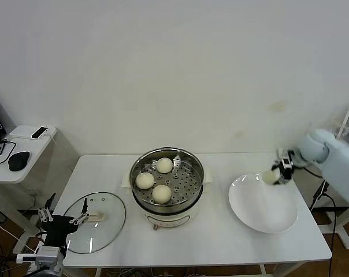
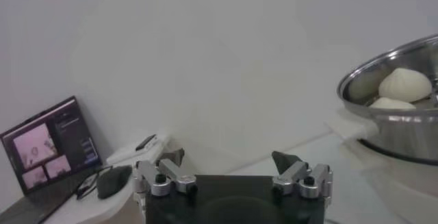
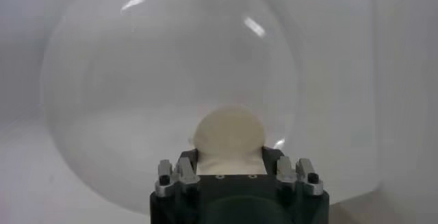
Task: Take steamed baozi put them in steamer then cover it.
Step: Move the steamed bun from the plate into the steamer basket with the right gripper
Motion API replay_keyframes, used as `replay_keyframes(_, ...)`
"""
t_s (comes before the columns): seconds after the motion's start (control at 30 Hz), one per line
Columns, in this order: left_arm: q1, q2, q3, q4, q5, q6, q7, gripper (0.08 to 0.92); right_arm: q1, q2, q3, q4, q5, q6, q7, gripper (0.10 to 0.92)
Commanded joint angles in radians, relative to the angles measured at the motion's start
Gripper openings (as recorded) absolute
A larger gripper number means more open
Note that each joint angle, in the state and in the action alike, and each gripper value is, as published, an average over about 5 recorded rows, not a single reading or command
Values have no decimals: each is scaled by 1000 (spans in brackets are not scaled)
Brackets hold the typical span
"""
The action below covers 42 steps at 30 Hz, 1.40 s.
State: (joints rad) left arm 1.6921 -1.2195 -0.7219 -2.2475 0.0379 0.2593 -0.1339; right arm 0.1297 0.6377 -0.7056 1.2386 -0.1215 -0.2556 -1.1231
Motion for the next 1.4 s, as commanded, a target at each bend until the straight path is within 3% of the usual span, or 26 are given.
replay_keyframes(0.03, -4, 0, 5, 6, 1, -1, 1, 823, 515, 136, -384, 168, 322, -104, 28, 600)
replay_keyframes(0.53, 0, -28, -6, -27, 10, 1, 1, 823, 421, 376, -451, 199, 533, -278, 134, 602)
replay_keyframes(1.4, -14, -14, -20, -7, 0, -1, 2, 823, 194, 506, -405, 35, 484, -377, 242, 609)
